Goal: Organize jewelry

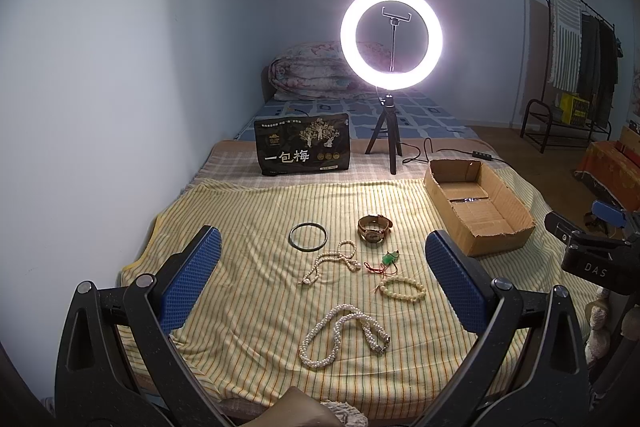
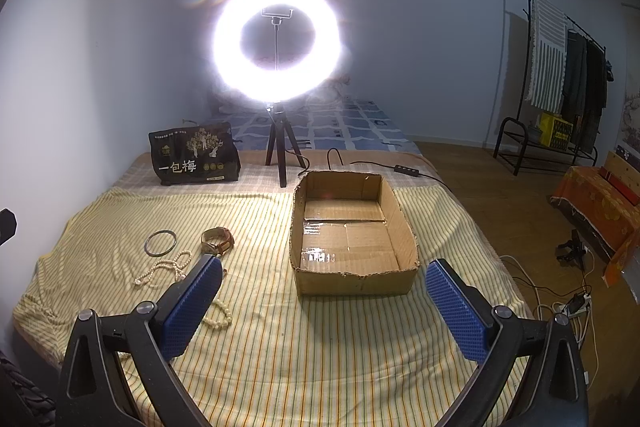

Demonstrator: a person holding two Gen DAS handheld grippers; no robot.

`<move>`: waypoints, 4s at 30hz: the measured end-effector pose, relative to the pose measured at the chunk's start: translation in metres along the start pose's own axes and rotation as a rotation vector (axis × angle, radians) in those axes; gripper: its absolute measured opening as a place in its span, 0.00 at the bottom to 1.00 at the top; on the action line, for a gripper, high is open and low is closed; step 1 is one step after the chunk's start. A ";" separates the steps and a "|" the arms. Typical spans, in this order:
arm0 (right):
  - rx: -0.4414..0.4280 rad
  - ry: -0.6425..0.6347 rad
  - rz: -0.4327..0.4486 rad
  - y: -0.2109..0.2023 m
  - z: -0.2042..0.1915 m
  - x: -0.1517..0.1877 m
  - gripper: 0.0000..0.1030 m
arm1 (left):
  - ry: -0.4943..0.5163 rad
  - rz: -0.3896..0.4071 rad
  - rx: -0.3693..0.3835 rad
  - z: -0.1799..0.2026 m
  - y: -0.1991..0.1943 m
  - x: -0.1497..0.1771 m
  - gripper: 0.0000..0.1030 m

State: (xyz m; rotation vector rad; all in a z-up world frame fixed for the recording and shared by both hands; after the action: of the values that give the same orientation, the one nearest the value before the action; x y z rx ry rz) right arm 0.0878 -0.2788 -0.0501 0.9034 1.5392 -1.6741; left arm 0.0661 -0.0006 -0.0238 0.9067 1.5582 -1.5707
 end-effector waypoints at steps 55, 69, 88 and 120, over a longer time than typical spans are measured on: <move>-0.100 -0.058 0.013 0.014 -0.037 0.003 1.00 | -0.033 -0.044 -0.062 -0.023 0.012 0.010 1.00; -0.187 -0.228 -0.047 0.044 -0.070 0.008 1.00 | 0.011 -0.150 -0.083 -0.060 0.046 0.018 1.00; -0.366 -0.297 -0.416 0.134 -0.098 0.057 0.72 | -0.039 -0.523 0.148 -0.057 0.142 0.075 0.55; -0.450 -0.307 -0.642 0.188 -0.131 0.109 0.37 | 0.090 -0.796 0.235 -0.016 0.190 0.176 0.21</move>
State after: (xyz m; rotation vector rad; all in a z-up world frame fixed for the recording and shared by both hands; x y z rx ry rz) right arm 0.1961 -0.1643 -0.2493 -0.1013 1.9841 -1.6556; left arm 0.1478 0.0130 -0.2699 0.4829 1.9613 -2.3223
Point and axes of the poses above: each gripper's, at about its wrist camera, not at the fingertips, and y roughly the way its jaws point, z to its right, x to its underside, the point moved 8 cm from there along y, roughly the way its jaws point, and after that the axes turned 2 degrees about -y, right-handed, at the moved point
